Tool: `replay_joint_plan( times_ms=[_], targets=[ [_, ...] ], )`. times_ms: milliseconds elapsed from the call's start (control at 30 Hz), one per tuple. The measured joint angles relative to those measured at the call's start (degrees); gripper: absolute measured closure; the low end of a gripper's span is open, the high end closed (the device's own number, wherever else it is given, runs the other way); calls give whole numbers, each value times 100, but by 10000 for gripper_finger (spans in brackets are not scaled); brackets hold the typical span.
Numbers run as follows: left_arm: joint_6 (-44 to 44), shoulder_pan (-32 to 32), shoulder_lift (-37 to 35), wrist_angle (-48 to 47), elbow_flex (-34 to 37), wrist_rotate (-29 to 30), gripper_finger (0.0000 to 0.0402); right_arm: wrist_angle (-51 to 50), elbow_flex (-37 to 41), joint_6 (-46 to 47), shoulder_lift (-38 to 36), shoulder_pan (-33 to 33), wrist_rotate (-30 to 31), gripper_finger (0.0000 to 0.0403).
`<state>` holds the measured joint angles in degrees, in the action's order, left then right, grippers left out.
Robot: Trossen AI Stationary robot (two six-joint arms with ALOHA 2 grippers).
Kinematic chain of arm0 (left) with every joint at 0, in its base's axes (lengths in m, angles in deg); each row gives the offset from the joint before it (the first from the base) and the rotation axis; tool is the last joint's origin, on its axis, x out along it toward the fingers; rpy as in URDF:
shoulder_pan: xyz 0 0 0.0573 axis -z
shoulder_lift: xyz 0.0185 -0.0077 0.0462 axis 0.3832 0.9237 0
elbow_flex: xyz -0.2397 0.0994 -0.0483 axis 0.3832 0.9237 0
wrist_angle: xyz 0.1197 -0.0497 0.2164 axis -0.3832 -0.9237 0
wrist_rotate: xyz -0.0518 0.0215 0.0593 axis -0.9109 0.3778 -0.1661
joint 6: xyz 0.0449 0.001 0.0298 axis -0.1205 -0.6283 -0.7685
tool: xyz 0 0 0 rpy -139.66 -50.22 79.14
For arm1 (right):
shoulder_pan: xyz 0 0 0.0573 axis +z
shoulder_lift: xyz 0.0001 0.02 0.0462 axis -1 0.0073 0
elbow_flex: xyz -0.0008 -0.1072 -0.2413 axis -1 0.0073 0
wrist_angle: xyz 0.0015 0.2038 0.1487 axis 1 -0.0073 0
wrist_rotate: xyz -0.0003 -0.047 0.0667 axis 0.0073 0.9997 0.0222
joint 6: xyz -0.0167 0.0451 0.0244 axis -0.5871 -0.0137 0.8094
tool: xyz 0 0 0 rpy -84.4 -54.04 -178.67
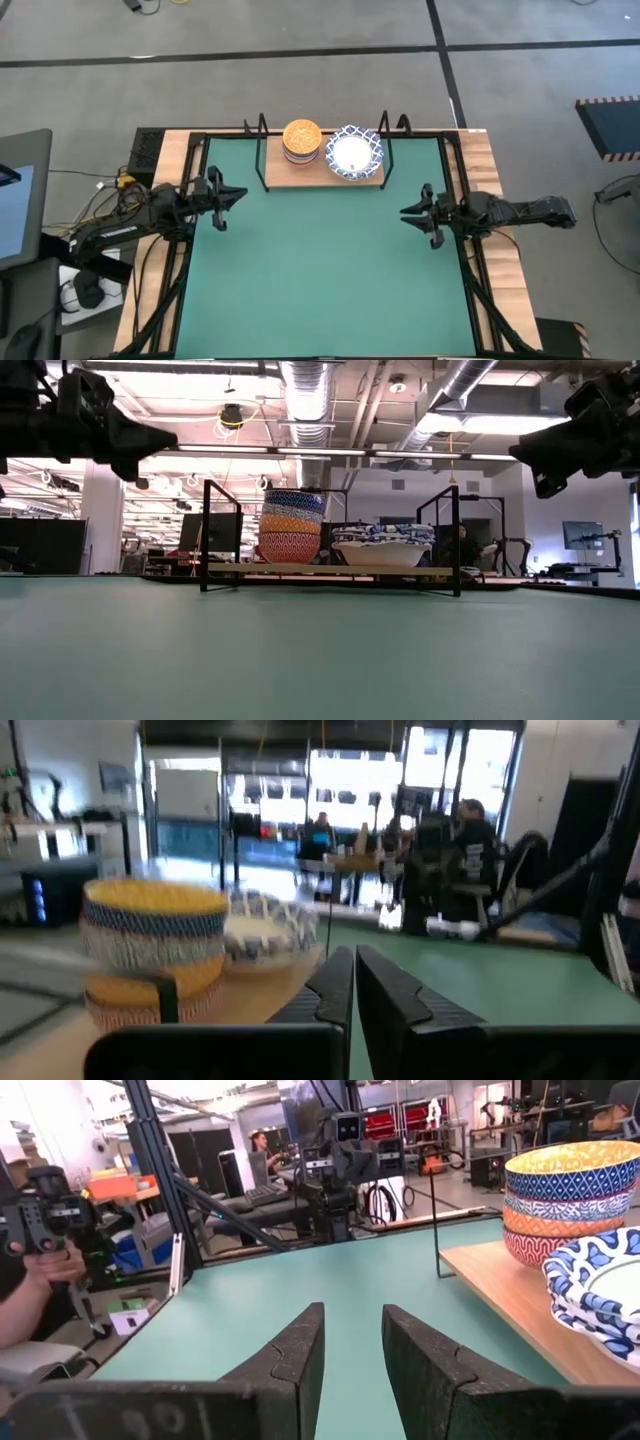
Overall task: Place and stack bowls onto a shelf
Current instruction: Return to Home Position
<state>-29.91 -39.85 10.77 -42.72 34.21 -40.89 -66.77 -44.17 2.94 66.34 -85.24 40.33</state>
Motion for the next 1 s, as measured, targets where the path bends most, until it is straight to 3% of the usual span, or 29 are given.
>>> replay_joint_plan(
  times_ms=[400, 500, 667, 1000],
  targets=[
    [421, 387, 3, -1035, 9, 165, 401, -23, 7, -63, 131, 0, -12, 274],
    [532, 634, 0, -973, 9, 230, 401, -21, 7, -63, 131, 0, -11, 274],
    [388, 1075, -2, -842, 11, 880, 401, -14, 9, -63, 131, 0, -7, 274],
    [154, 1342, 3, -885, 13, 840, 401, -8, 13, -63, 131, 1, 0, 274]
  ],
)
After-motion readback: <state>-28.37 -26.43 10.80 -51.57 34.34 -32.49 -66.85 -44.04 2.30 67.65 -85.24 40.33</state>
